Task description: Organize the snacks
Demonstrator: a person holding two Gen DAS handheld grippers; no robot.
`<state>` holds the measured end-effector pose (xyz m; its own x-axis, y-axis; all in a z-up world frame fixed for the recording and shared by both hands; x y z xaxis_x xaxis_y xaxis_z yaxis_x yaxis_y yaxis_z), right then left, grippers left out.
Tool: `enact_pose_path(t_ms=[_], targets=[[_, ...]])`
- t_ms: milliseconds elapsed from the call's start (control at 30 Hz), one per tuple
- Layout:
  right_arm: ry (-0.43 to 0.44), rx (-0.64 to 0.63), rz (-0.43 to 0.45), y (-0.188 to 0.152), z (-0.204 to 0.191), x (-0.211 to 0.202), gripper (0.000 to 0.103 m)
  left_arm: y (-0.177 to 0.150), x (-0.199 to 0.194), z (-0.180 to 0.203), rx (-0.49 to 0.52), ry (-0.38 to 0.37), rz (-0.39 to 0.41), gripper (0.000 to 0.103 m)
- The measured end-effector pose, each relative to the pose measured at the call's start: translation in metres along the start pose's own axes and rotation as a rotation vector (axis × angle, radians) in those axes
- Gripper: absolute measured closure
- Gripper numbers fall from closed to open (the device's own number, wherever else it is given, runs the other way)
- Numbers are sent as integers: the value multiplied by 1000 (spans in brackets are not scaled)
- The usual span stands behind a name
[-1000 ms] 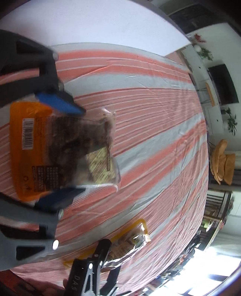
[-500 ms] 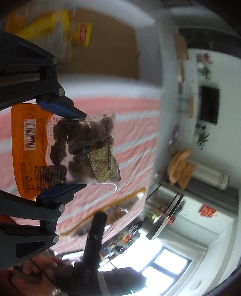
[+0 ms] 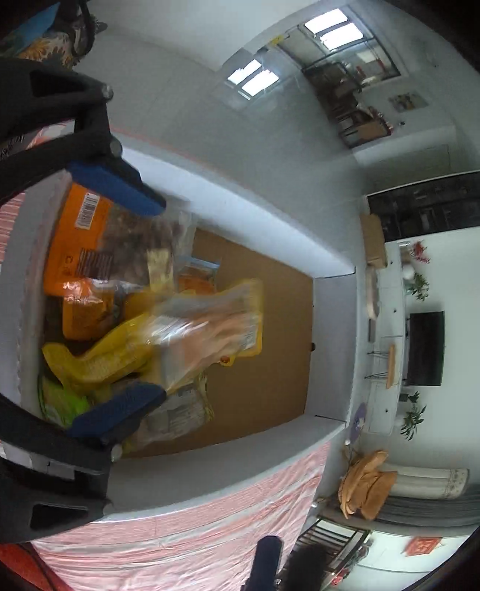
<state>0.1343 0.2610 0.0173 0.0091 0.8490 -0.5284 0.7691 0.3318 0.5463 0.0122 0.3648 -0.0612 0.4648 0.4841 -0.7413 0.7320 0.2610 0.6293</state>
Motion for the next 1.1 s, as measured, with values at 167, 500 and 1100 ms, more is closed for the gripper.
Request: enact_pose_path(t_ms=[167, 500, 1100], targets=[[-140, -84, 32, -21, 6, -17, 22, 10, -23, 0, -19, 60, 100, 7], [-244, -166, 40, -35, 6, -38, 22, 33, -53, -22, -121, 89, 174, 7], [-344, -270, -29, -49, -20, -22, 22, 23, -52, -45, -135, 178, 137, 0]])
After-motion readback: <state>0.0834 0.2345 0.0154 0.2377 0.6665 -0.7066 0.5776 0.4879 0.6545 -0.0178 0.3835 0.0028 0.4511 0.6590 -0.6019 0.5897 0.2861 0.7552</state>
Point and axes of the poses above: each gripper's, at about its wrist camera, not at the fingertips, and x roughly the way its jaws point, z to its right, y to its top, the point moved 8 cm from there along x, roughly the way its jaws point, and after that the axes turned 12 degrees about y, right-handed, at the moved point
